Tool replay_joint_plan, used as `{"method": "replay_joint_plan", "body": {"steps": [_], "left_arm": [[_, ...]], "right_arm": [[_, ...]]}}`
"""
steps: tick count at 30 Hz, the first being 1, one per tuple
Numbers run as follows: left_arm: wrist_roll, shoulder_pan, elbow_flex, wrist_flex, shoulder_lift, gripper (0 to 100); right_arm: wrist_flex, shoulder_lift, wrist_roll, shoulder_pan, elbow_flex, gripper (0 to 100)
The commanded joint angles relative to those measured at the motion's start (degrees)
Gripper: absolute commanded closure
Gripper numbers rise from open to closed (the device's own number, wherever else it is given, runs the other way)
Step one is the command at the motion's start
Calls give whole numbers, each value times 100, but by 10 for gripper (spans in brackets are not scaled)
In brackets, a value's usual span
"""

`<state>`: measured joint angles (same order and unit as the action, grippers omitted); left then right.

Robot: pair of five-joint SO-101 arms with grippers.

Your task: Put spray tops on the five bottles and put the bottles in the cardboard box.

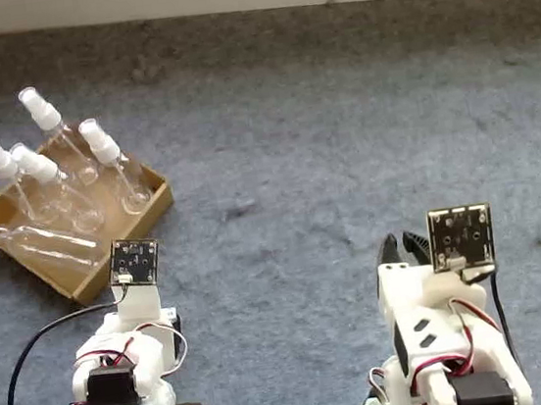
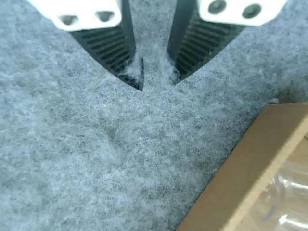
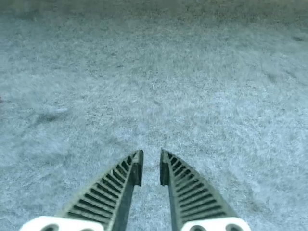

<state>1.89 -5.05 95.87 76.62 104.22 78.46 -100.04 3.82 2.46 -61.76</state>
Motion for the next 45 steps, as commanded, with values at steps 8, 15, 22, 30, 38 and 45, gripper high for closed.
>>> {"method": "replay_joint_plan", "body": {"steps": [8,15,22,30,38,45], "left_arm": [[53,-57,127,35,48,995],[53,-66,127,35,48,995],[53,-66,127,35,48,995],[53,-66,127,35,48,995],[53,-66,127,35,48,995],[325,-66,127,18,48,995]], "right_arm": [[-295,-470,62,-22,-637,940],[-1191,-479,26,-330,-1921,940],[-1508,-479,53,-585,-3116,981],[-1499,-479,62,-602,-3714,986],[-1226,-479,62,-567,-4224,986],[-699,-470,70,-558,-4233,995]]}}
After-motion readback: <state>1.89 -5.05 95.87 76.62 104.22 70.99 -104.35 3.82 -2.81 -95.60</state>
